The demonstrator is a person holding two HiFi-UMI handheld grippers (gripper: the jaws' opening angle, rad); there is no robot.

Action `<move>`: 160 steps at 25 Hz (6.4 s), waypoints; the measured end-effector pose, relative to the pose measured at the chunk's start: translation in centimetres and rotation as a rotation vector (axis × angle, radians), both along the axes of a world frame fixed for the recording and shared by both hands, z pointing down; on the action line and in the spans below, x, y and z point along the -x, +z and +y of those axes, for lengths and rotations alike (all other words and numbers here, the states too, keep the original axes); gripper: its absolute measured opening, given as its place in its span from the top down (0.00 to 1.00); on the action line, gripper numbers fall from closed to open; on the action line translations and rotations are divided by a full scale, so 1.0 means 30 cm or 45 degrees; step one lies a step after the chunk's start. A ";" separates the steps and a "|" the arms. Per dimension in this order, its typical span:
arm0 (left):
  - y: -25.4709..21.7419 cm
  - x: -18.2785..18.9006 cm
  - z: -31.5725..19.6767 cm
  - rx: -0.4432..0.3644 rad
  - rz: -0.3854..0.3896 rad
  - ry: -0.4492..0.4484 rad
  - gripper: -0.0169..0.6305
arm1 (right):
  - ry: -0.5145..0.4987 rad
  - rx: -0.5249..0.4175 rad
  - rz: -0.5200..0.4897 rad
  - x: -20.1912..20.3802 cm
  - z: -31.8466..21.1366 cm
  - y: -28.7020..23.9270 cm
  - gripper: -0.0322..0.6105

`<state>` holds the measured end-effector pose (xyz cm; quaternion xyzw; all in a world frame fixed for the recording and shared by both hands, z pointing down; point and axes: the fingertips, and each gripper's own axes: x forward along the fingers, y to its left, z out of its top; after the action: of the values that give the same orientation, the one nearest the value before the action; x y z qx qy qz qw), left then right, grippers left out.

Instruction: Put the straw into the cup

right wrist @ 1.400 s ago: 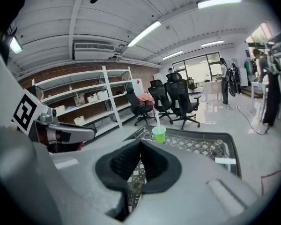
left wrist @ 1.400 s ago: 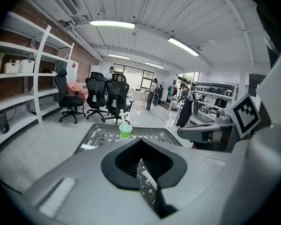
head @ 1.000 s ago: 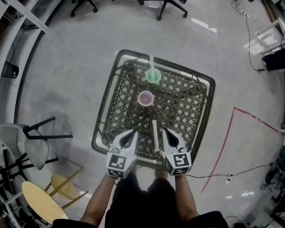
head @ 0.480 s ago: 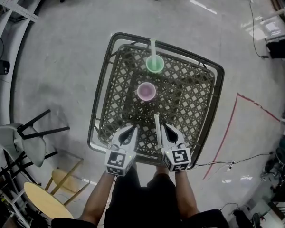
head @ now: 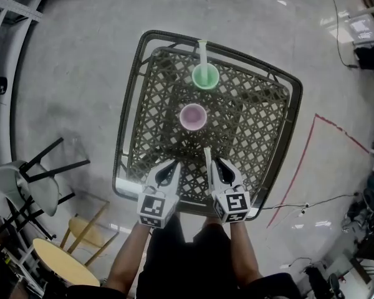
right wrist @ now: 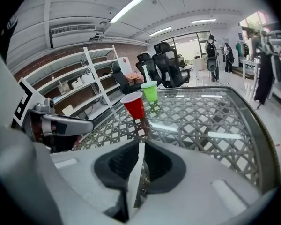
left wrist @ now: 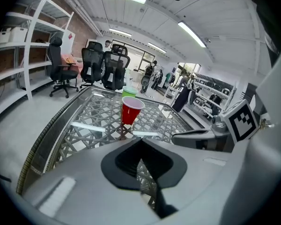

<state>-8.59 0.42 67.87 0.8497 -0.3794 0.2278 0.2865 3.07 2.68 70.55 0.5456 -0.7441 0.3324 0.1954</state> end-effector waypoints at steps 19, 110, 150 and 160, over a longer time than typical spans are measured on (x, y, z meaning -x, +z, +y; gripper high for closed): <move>0.028 0.014 -0.005 0.034 0.008 -0.030 0.96 | -0.111 0.162 0.091 0.051 0.023 0.120 0.76; -0.205 0.292 -0.197 -0.132 -0.022 -0.380 0.96 | -0.042 -0.628 -0.089 0.172 -0.704 -0.393 0.81; -0.912 0.105 -0.037 -0.519 0.045 -0.244 0.96 | -0.155 -0.691 0.002 0.047 -0.207 -0.994 0.89; -1.063 0.057 0.022 -0.620 0.049 -0.166 0.96 | -0.071 -0.720 -0.003 -0.027 -0.057 -1.116 0.94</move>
<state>-10.31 1.07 35.96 0.8716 -0.4715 0.0948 0.0947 3.89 0.97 37.07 0.5574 -0.8222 0.1069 0.0435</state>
